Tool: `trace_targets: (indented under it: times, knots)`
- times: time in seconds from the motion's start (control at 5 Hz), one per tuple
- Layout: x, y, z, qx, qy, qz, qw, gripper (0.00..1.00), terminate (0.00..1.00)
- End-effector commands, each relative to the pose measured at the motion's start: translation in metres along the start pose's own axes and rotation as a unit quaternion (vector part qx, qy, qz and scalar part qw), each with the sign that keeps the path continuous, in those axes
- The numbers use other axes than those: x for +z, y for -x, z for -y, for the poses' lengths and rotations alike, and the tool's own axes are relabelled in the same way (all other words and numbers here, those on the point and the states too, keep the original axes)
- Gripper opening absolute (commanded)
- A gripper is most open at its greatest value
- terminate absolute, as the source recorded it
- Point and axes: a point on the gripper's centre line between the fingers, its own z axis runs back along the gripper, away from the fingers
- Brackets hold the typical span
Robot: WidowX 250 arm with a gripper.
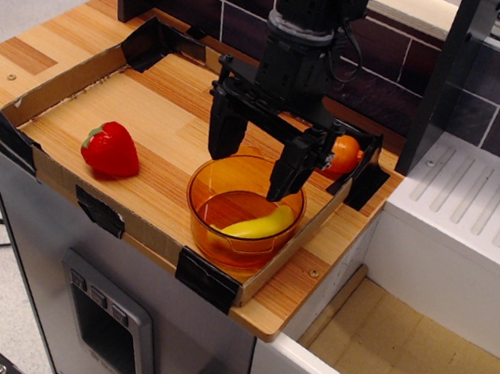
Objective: Put banana in pot
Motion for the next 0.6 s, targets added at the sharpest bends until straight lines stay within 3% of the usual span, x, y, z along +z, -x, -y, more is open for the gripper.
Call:
trace_targets:
  times: [0.0, 0.2, 0.4]
  knots:
    - [0.082, -0.012, -0.030, 0.074, 0.012, 0.142, 0.9870, 1.00, 0.00]
    - [0.106, -0.020, -0.052, 0.137, 0.021, 0.169, 0.9757, 1.00, 0.00]
    - [0.106, -0.020, -0.052, 0.137, 0.021, 0.169, 0.9757, 1.00, 1.00]
